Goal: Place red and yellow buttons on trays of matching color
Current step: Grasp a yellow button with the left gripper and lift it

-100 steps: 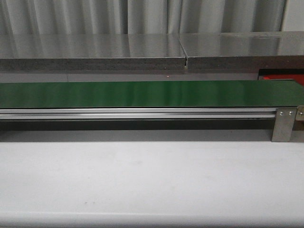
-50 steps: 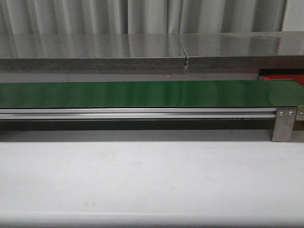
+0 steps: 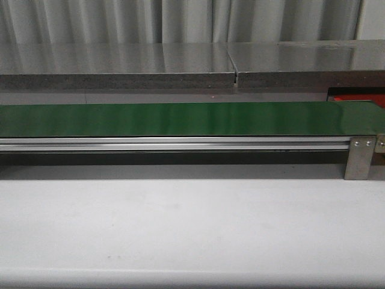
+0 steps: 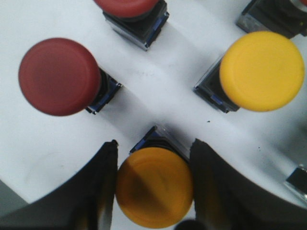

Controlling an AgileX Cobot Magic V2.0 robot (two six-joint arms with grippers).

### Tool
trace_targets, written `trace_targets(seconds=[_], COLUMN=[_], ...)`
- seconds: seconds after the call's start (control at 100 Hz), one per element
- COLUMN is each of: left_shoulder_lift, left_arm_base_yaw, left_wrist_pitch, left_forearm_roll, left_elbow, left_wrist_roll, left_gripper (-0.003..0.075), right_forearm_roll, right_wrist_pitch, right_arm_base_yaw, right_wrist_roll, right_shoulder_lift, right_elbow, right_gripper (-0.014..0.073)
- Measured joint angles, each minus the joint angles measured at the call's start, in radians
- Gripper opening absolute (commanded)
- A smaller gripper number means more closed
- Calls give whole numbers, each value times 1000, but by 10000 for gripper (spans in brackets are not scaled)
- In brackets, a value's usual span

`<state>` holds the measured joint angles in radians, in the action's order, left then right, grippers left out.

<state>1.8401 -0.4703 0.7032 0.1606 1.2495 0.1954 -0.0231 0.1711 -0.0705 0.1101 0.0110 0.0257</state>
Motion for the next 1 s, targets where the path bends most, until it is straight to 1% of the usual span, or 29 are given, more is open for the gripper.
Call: trace_targets(seconds=[0.25, 0.32, 0.45, 0.58, 0.79, 1.0], left_shoulder_lift=[-135, -164, -177, -177, -122, 7], left_arm_base_yaw=[0, 0, 10, 73, 178, 258], left_wrist_pitch=[63, 101, 163, 179, 194, 225], left_forearm_roll=[-11, -55, -193, -239, -246, -180], left_elbow=[14, 48, 147, 228, 328, 404], left_wrist_roll=[-20, -66, -190, -241, -251, -253], left_gripper=[42, 42, 42, 42, 42, 42], right_forearm_roll=[0, 0, 0, 0, 0, 0], right_wrist_pitch=[0, 0, 0, 0, 0, 0], right_arm_base_yaw=[0, 0, 0, 0, 0, 0], right_wrist_roll=[0, 0, 0, 0, 0, 0], right_shoulder_lift=[0, 0, 0, 0, 0, 0], right_elbow=[0, 0, 0, 0, 0, 0], right_gripper=[-118, -118, -118, -118, -118, -118])
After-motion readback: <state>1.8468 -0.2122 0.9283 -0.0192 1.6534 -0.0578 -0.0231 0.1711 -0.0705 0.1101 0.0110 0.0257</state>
